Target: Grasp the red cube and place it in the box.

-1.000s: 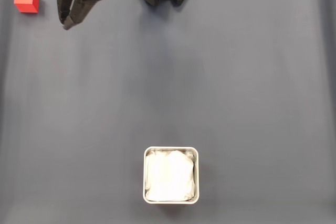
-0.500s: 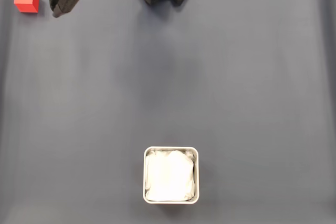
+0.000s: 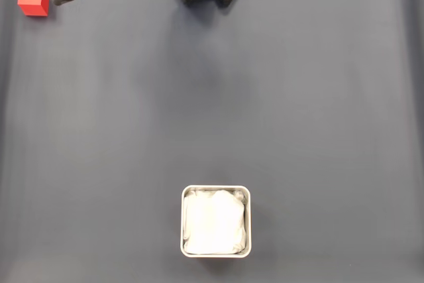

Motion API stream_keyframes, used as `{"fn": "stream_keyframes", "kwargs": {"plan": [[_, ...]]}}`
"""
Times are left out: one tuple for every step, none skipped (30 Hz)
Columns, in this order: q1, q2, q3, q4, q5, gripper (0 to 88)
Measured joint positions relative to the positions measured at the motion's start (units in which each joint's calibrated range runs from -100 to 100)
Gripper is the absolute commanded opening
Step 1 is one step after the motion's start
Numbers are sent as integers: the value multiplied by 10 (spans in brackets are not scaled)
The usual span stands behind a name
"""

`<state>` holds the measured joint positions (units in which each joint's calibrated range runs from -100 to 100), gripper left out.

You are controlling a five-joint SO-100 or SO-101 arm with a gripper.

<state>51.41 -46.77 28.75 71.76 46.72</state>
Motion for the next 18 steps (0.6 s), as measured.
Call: {"fn": "stream_keyframes", "kwargs": {"plan": [[4,0,1,0,0,1],[8,2,3,0,0,1],[13,2,4,0,0,1],[17,2,6,0,0,1],[21,2,9,0,0,1],[24,3,9,0,0,1],[29,3,12,0,0,1],[33,3,13,0,0,1],[38,3,14,0,0,1],[42,5,14,0,0,1],[46,8,14,0,0,2],[50,12,14,0,0,2],[54,15,14,-3,0,3],[59,17,14,-8,0,4],[62,20,14,-10,0,4],[67,23,14,-14,0,4],[71,27,14,-16,0,4],[75,30,14,-18,0,5]]}}
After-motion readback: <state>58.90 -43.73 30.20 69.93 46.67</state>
